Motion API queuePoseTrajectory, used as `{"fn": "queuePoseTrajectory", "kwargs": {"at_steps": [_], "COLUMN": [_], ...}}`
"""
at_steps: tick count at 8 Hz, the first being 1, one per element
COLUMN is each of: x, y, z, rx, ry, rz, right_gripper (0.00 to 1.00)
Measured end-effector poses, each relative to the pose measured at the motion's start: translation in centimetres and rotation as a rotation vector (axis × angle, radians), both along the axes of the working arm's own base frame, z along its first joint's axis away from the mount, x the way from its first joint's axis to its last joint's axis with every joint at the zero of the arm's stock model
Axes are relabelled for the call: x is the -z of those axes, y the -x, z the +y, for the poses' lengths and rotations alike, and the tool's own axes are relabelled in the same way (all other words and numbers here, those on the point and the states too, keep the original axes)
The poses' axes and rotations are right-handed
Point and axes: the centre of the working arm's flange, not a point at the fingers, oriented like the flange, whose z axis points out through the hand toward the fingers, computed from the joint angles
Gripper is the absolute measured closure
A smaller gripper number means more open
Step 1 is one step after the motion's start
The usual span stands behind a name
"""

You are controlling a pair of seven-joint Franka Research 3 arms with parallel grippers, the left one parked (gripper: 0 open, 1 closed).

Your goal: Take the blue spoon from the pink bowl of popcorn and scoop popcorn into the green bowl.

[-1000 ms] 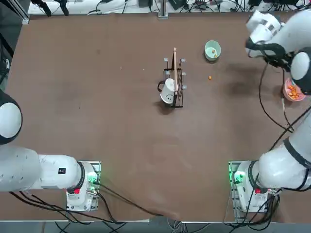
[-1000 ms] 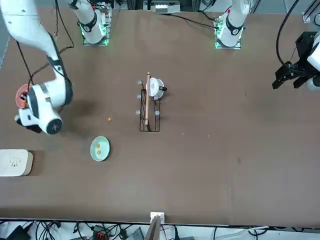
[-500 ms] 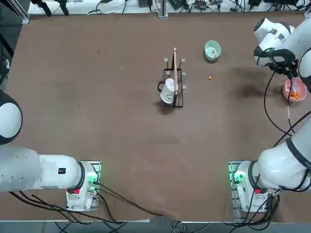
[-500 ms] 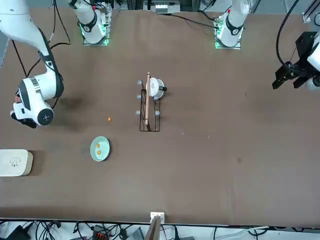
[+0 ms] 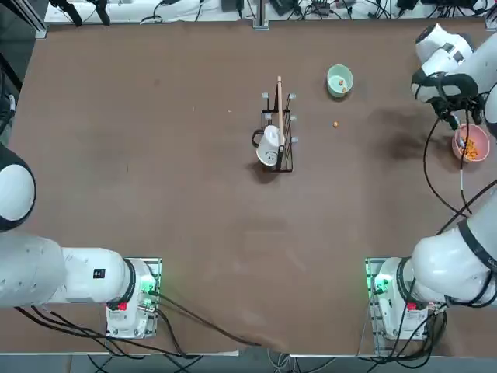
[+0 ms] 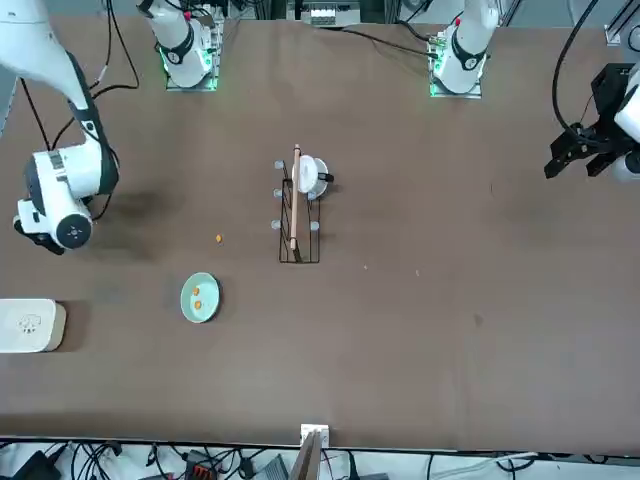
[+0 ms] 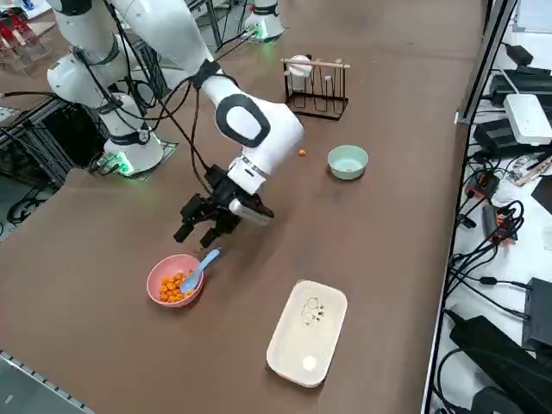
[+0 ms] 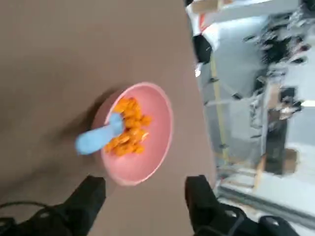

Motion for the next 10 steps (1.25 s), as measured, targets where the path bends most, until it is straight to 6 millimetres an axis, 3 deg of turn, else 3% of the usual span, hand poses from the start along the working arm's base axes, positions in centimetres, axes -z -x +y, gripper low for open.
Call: {"fn": "queuePoseTrajectory", "kwargs": {"at_steps": [2, 3, 6, 8, 10], "x": [-3.3, -6.0, -17.8, -26.0, -31.2], "y": [-1.0, -1.9, -3.8, -4.7, -5.1], "z": [2.0, 3.2, 5.6, 5.8, 7.2], "rx": [0.072, 0.105, 0.142, 0.099, -0.091], "ry": [-0.121, -0.208, -0.568, -0.785, -0.902], "rz": [-0.083, -0.134, -0.238, -0.319, -0.350], "right_gripper": [0.00, 0.00, 0.00, 0.00, 0.00]}}
